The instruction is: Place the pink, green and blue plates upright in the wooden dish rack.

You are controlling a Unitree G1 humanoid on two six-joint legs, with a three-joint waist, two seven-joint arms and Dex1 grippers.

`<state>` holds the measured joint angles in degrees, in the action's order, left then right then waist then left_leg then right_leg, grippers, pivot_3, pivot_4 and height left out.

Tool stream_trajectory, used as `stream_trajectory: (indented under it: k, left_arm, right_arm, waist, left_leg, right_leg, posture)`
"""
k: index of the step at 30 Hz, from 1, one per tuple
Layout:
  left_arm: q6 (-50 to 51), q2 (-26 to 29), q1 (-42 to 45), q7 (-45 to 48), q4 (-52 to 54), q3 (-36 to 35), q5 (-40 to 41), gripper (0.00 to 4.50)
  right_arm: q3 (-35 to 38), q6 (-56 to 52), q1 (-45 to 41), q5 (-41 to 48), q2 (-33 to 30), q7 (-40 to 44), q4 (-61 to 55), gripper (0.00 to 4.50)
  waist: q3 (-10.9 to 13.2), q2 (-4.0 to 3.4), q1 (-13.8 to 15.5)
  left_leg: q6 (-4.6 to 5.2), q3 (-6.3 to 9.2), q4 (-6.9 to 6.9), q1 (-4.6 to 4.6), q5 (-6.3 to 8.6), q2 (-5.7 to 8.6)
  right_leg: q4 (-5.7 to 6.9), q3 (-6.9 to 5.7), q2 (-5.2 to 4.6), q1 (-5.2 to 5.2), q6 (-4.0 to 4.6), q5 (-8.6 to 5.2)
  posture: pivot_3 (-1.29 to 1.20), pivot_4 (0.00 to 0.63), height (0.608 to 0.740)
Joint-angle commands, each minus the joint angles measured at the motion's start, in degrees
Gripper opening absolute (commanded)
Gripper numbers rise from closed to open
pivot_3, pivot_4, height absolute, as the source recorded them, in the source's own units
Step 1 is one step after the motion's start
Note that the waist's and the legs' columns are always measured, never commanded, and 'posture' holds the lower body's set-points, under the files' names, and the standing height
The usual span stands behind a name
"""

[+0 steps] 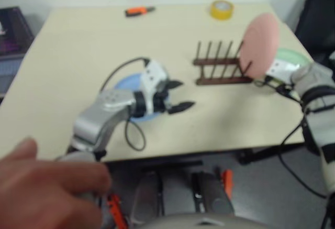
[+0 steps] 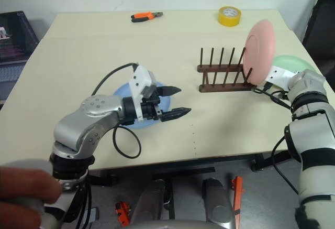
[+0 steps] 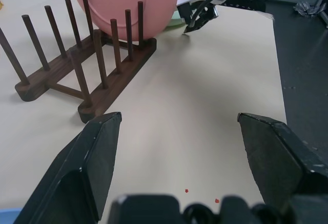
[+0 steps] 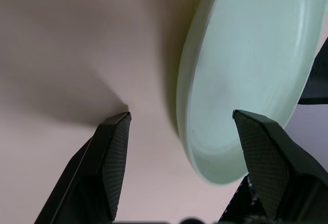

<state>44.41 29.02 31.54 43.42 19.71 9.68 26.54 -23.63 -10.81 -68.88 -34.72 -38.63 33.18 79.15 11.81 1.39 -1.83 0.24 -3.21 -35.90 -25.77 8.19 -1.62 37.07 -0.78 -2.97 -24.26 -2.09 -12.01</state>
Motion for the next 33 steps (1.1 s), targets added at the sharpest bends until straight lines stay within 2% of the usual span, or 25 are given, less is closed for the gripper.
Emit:
stream_trajectory:
  k: [1, 2, 10, 33]
  left_arm:
    - [-0.62, 0.13, 0.33, 0.05, 1.96, -0.61, 0.29, 4.0]
    - [-0.48, 0.21, 0.15, -0.06, 2.16, -0.71, 0.35, 4.0]
    - [0.42, 1.03, -0.76, -0.79, 3.29, -1.51, 0.8, 4.0]
    - [-0.24, 1.01, -0.19, -0.21, 2.34, -1.26, 0.63, 4.0]
  right_arm:
    - [0.54, -0.23, -0.33, 0.08, -0.29, -1.29, -0.1, 3.08]
    - [0.37, -0.17, -0.3, -0.07, -0.24, -1.29, -0.09, 2.88]
    - [0.23, 0.03, 0.07, -0.15, -0.19, -1.42, -0.07, 0.04]
    - [3.38, 0.26, -2.33, 2.39, -4.09, -2.39, -1.5, 0.04]
  waist:
    - [0.0, 0.0, 0.0]
    - [0.0, 0.0, 0.0]
    - [0.0, 0.0, -0.01]
    - [0.0, 0.0, -0.02]
  left_leg:
    - [0.0, 0.0, 0.0, 0.0, 0.0, 0.0]
    - [0.0, 0.0, 0.0, 0.0, 0.0, 0.0]
    - [0.0, 0.01, 0.0, 0.0, 0.0, 0.0]
    - [0.01, -0.02, 0.03, 0.0, 0.01, 0.0]
  right_leg:
    - [0.0, 0.0, 0.0, 0.0, 0.0, 0.0]
    - [0.0, 0.0, 0.0, 0.0, 0.0, 0.0]
    - [0.0, -0.01, 0.0, 0.0, 0.0, 0.0]
    - [-0.03, 0.02, 0.0, -0.03, 0.0, 0.0]
  posture:
    - [0.0, 0.15, 0.74]
    - [0.0, 0.15, 0.74]
    - [0.0, 0.15, 0.74]
    - [0.0, 0.15, 0.74]
